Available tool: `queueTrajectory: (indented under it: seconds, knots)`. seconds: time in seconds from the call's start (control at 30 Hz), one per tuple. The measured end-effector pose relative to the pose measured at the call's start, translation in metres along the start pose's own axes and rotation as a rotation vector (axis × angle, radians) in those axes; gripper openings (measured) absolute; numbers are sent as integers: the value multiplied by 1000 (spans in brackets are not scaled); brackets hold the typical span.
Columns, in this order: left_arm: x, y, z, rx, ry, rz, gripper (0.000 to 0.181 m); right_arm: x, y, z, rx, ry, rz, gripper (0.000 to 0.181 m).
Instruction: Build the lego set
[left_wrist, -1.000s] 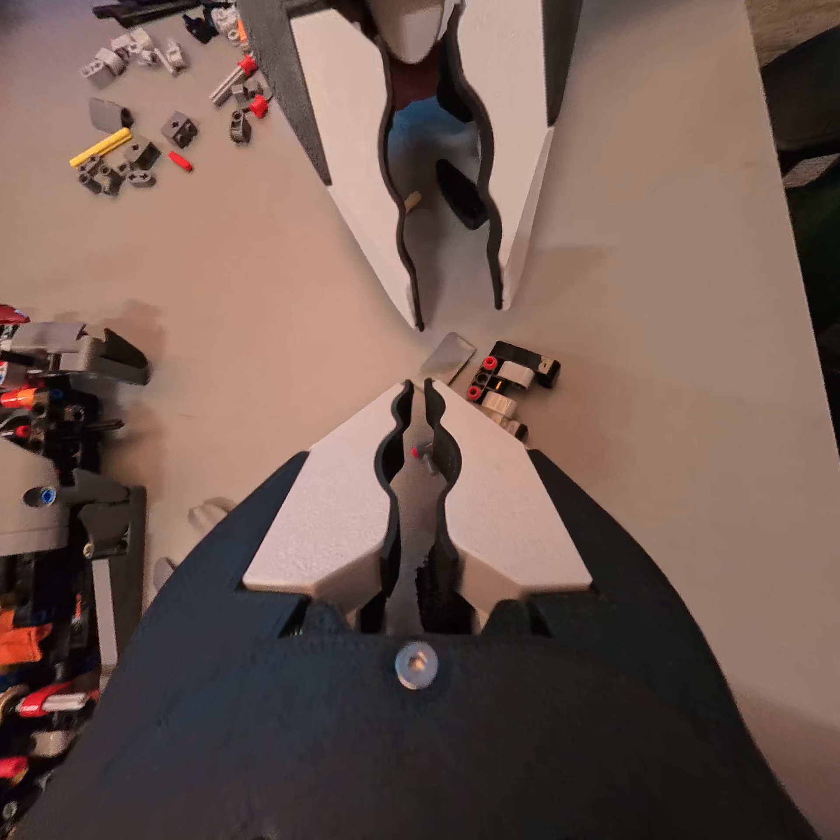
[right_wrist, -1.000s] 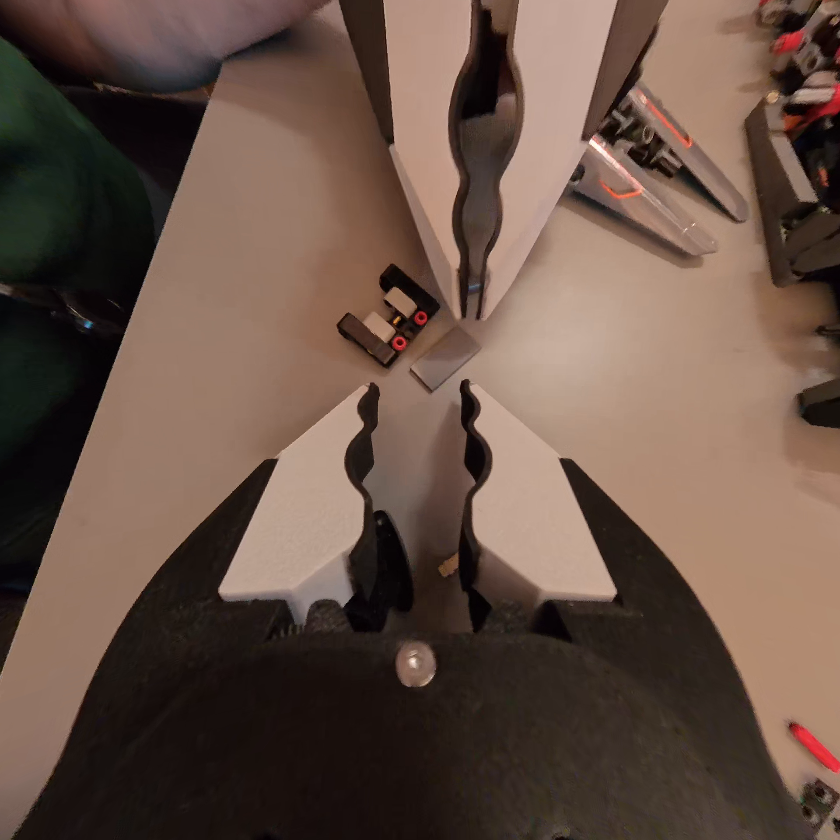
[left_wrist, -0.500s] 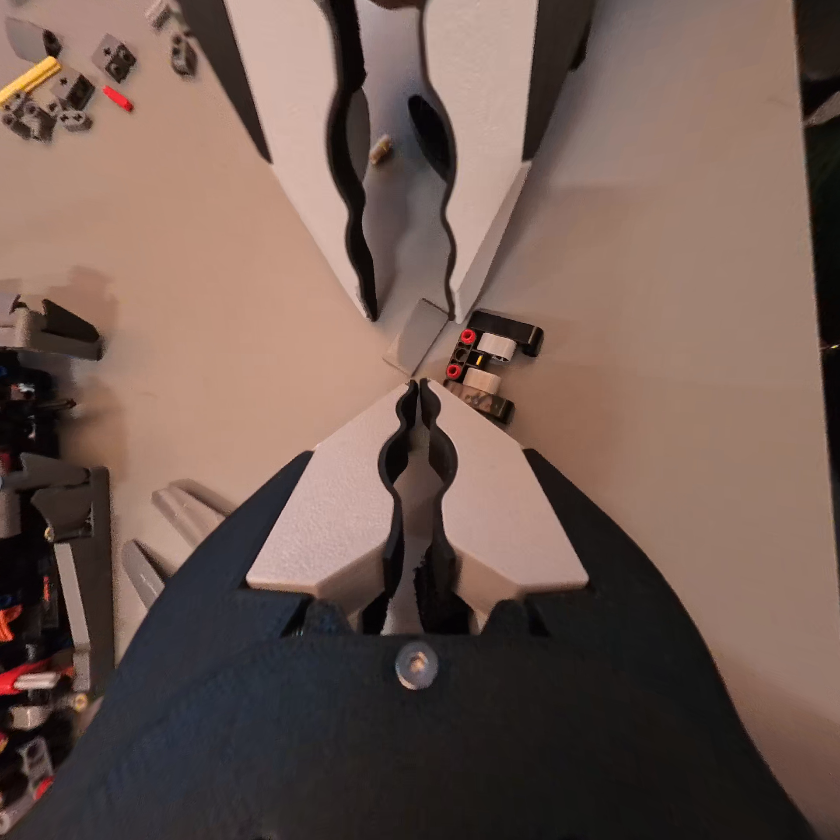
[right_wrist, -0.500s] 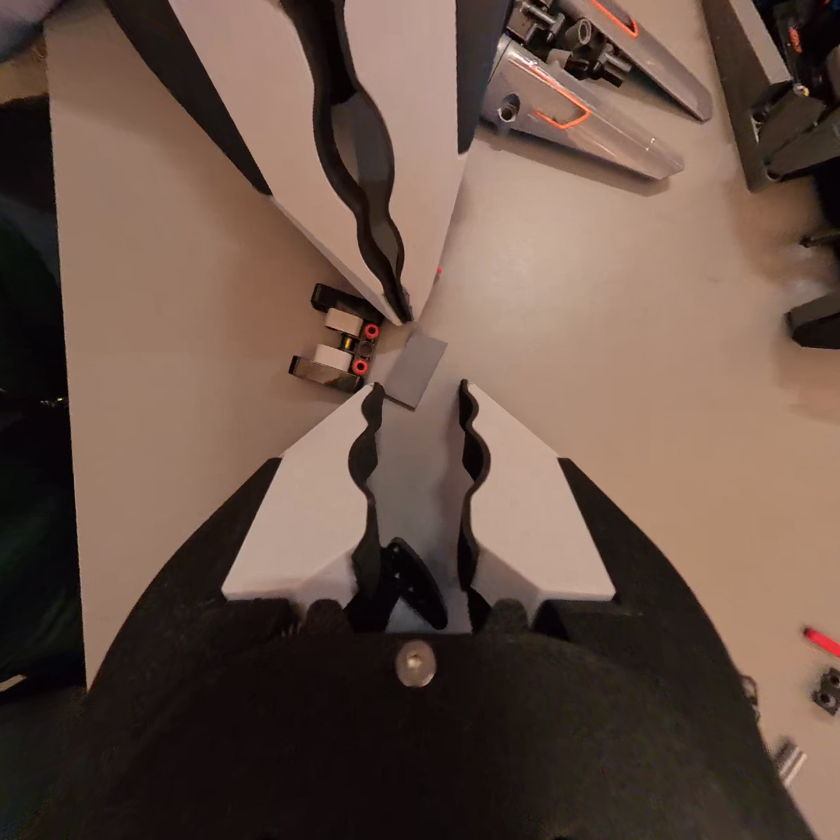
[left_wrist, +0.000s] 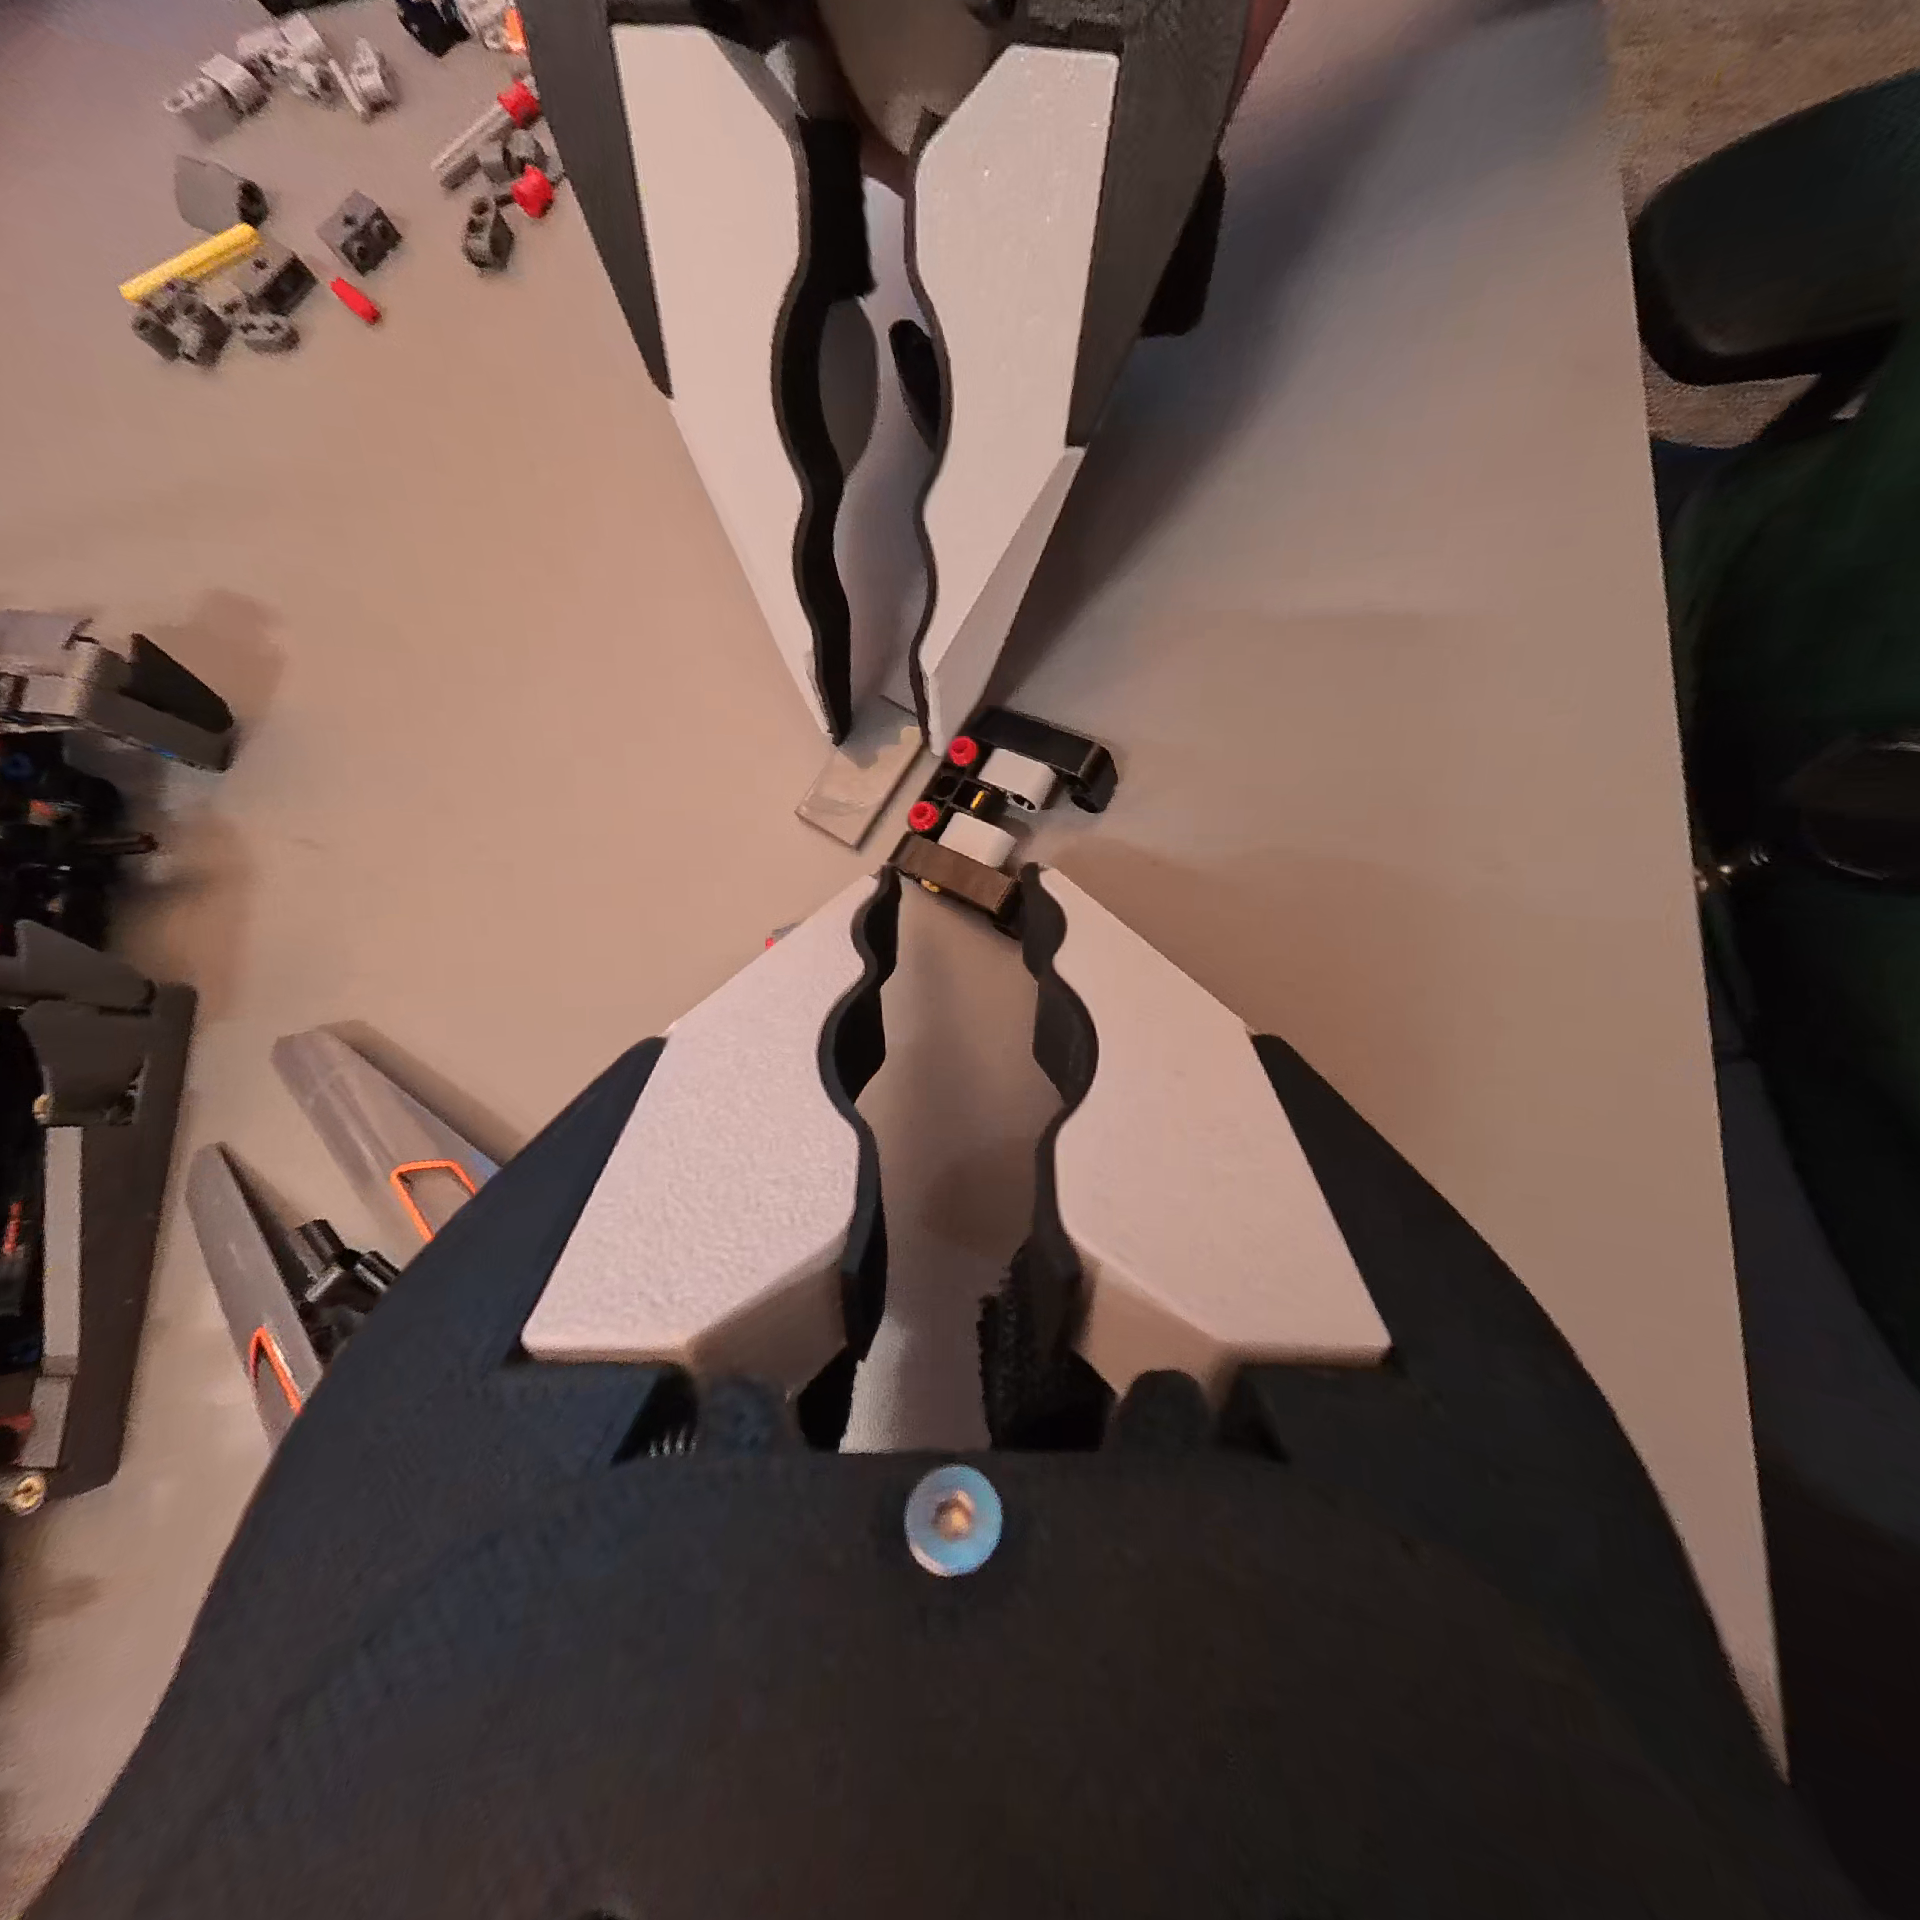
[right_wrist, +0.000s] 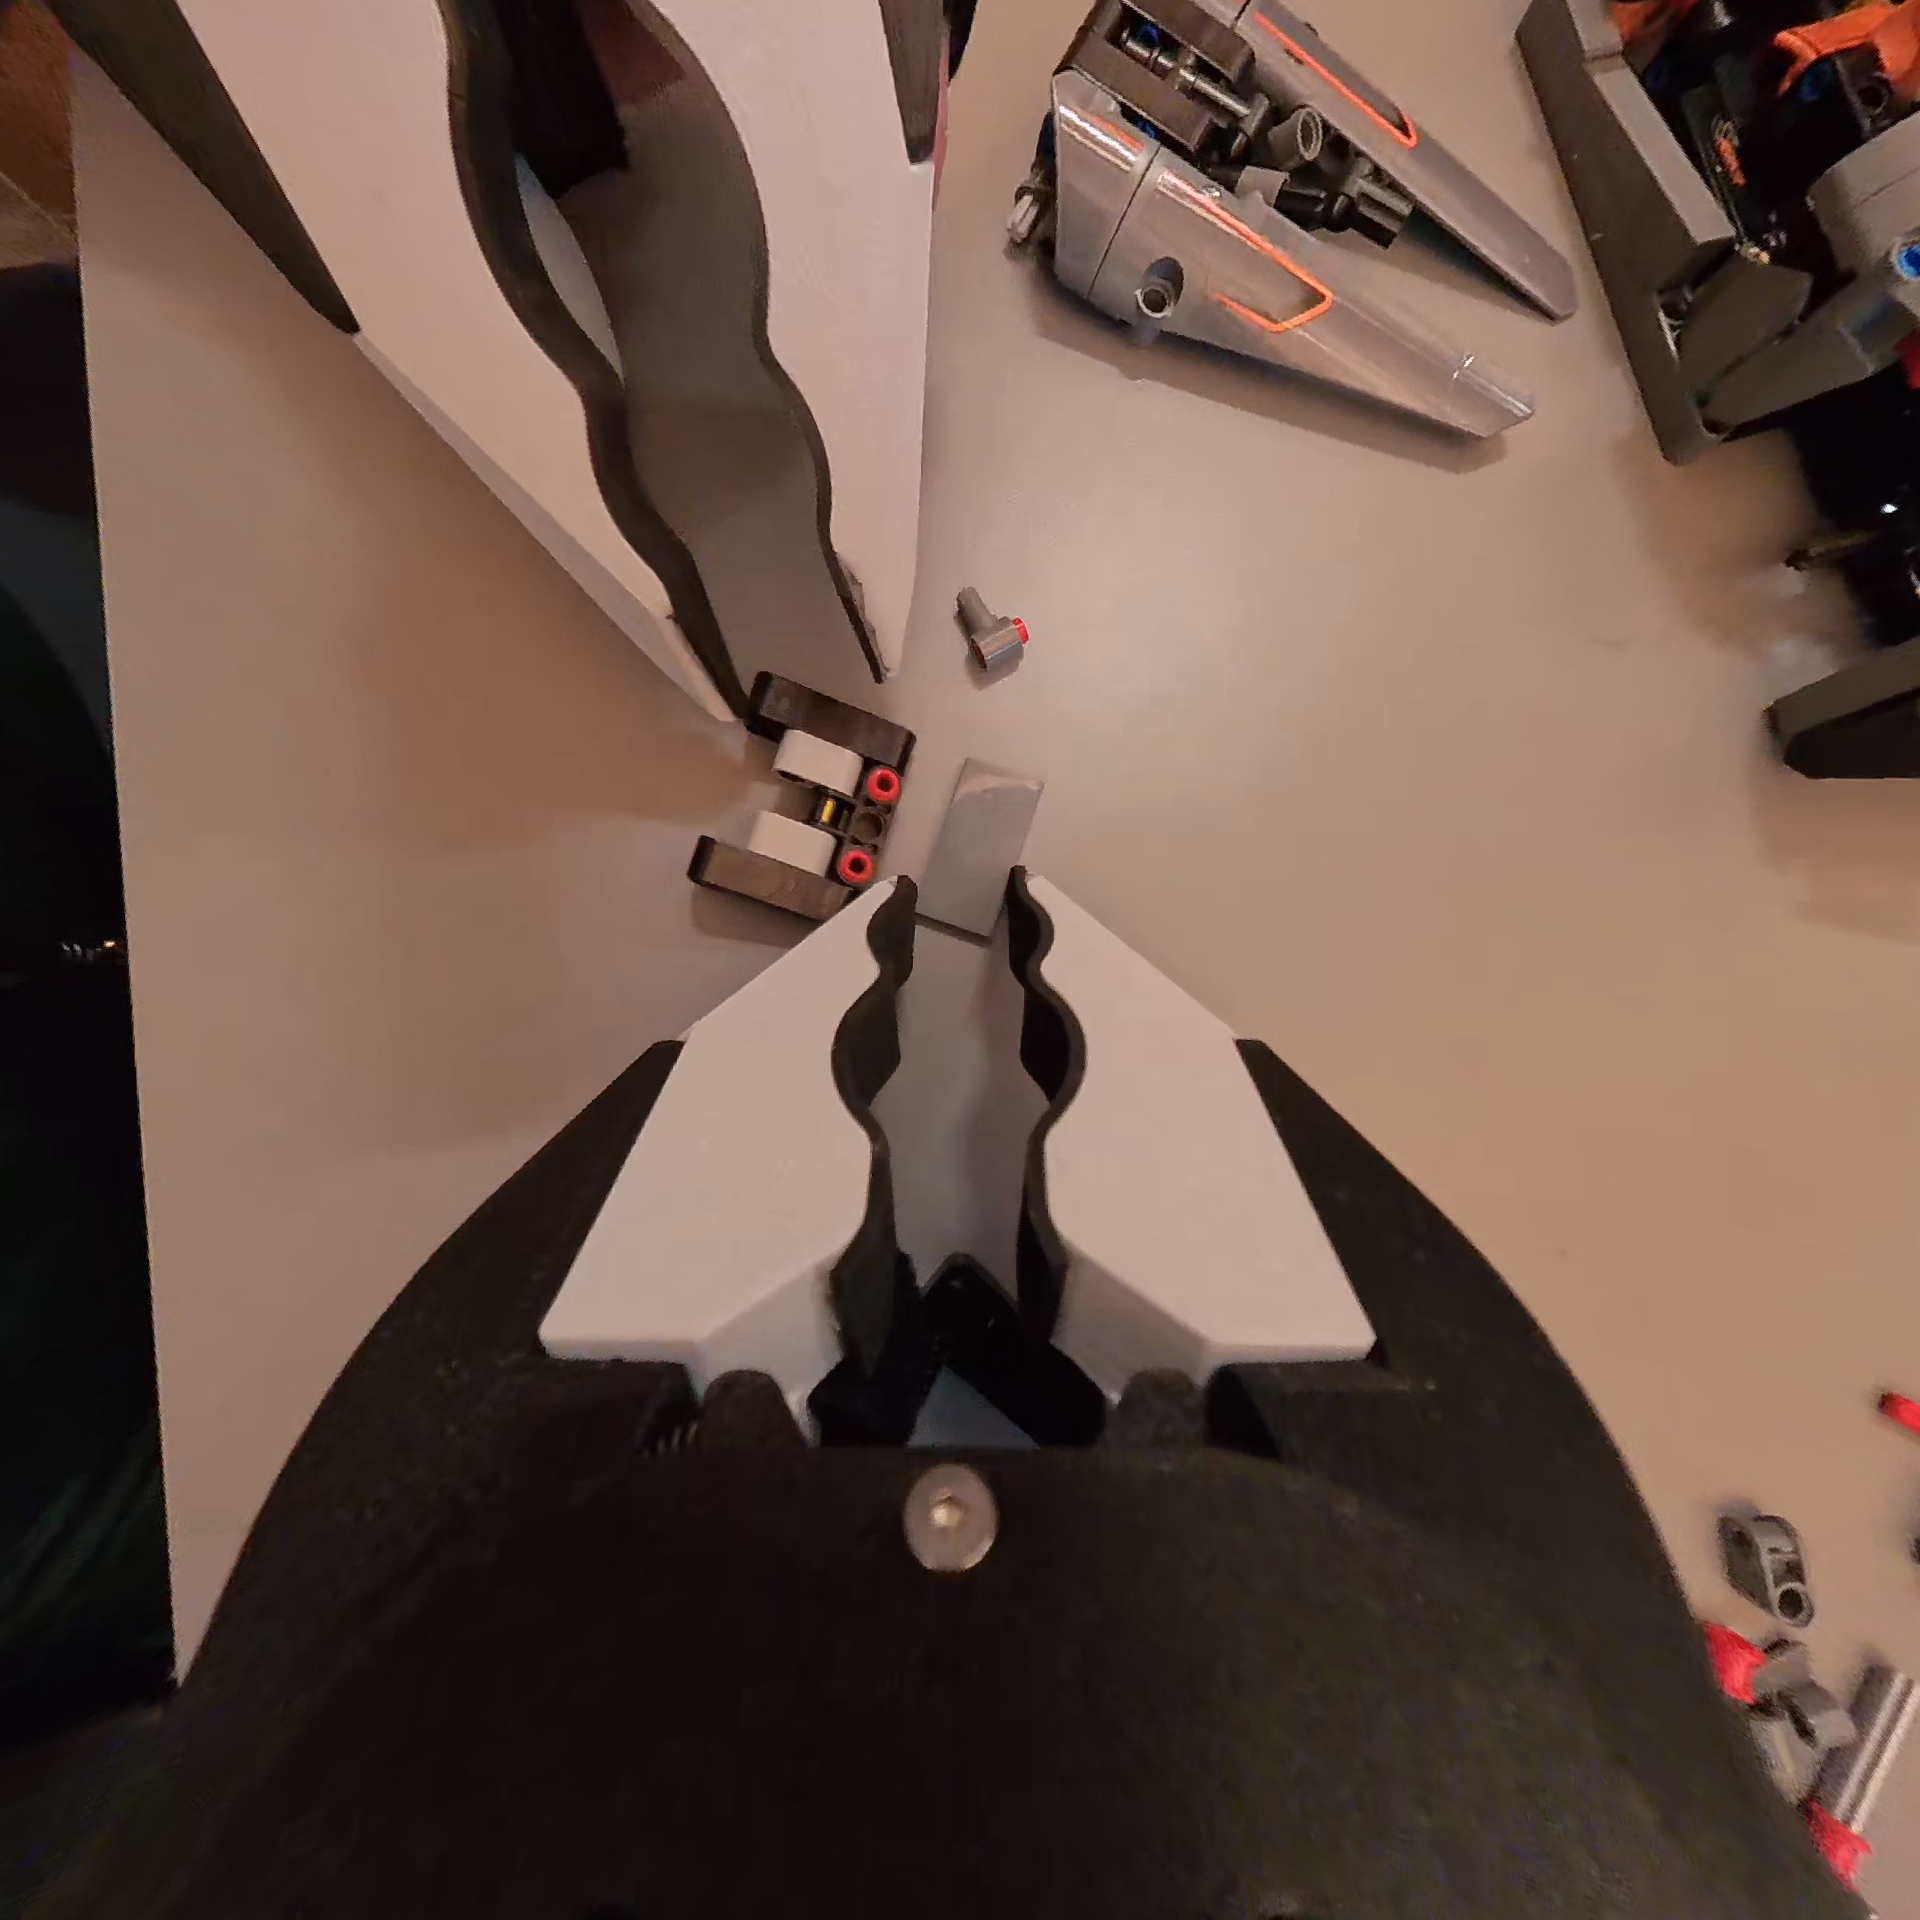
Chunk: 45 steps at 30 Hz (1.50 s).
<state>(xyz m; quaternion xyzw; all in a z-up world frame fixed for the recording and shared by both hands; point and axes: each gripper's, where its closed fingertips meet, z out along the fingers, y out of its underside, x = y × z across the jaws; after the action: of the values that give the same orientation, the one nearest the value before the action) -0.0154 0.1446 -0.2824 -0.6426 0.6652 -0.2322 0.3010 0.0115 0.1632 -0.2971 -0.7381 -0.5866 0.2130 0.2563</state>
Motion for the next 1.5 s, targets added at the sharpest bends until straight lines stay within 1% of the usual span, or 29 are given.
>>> queueTrajectory:
  seconds: [0.03, 0.17, 0.23, 0.33, 0.5, 0.7, 0.8, 1.0, 1.13, 1.27, 1.37, 1.5]
  knots:
    - [1, -1, 0, 5, -8, -1, 21, -1, 0, 0, 6, -10, 10, 16]
    - [0, 1, 1, 2, -77, 8, 22, -1, 1, -2, 42, -38, 55, 15]
    - [-2, -3, -4, 35, -116, 21, 17, -4, -2, -7, 80, -86, 96, 15]
    - [5, -6, -6, 69, -104, 41, 14, -10, -11, -14, 136, -152, 154, 15]
    - [0, 2, 4, 11, -146, 59, 12, -22, -13, -10, 115, -189, 166, 16]
    - [1, 2, 6, 23, -147, 53, 13, -19, -10, -6, 99, -163, 207, 15]
    - [-1, 2, 7, 15, -177, 61, 11, -22, -11, -7, 92, -170, 213, 15]
    - [-2, 1, 9, 18, -216, 62, 10, -25, -10, -12, 95, -174, 291, 15]
    - [-3, 1, 11, -1, -253, 71, 10, -25, -4, -11, 59, -124, 306, 15]
    - [-4, 3, 11, -15, -276, 77, 10, -24, -3, -11, 74, -115, 336, 16]
    - [-7, 2, 9, 2, -303, 66, 13, -26, -5, -14, 115, -139, 367, 15]
    - [-4, -4, 3, 45, -287, 38, 22, -21, -5, -20, 144, -120, 395, 15]
